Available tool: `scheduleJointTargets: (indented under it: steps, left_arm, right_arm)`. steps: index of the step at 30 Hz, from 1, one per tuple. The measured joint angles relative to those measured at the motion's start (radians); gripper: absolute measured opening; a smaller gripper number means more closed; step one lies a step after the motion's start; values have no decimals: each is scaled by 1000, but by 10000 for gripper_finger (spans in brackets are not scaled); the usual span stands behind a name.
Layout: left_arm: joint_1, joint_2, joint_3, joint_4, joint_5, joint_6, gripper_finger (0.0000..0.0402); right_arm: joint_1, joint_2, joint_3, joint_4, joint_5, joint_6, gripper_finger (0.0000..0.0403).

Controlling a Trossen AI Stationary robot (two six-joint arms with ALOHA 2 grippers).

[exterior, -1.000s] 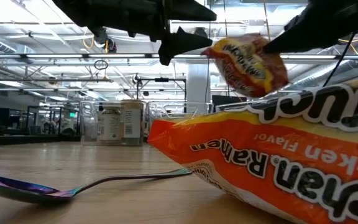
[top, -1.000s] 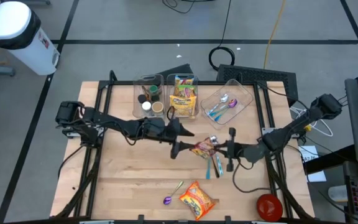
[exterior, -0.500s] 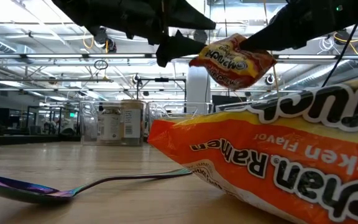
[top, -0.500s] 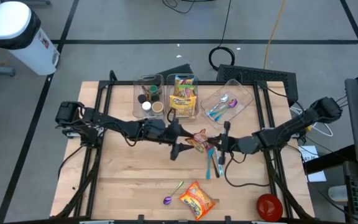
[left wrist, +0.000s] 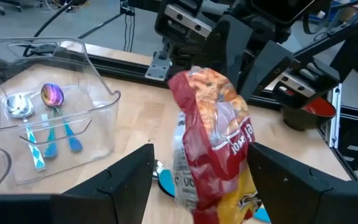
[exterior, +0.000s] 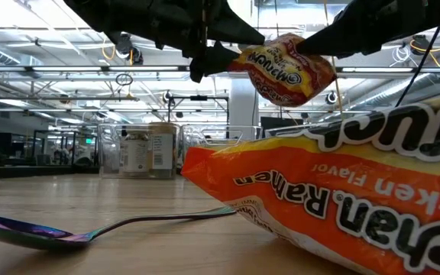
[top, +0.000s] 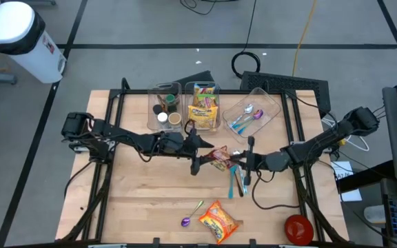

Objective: Pick & Place Food Item
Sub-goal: Put the red noodle pack into the middle transparent bin

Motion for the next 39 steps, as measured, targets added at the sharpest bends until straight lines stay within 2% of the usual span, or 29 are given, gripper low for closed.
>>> scheduleJointTargets:
  steps: [6,9,12,22,25,28,32,36,39]
  left_arm:
    - [0,0,0,-3,10,4,266]
    - [0,0,0,-7,45,4,253]
    - [0,0,0,-7,84,4,214]
    - [7,-3,0,-15,104,31,33]
    - [16,-23,0,-20,105,50,8]
    - [30,-63,0,-34,106,54,15]
    - [52,-141,0,-78,100,113,6]
    - [84,-222,0,-118,32,178,11]
    - [127,-260,1,-139,-29,236,8]
  right_arm:
    - [0,0,0,5,-16,-4,4]
    - [0,0,0,14,-16,-11,4]
    - [0,0,0,15,-17,-22,4]
    - [0,0,0,15,-17,-20,4]
    - [-1,0,1,19,-11,35,13]
    - [-1,-9,3,6,-10,85,46]
    - [4,-29,3,6,-13,170,118]
    - [21,-62,2,-17,-33,201,184]
    - [39,-91,0,-14,-45,183,215]
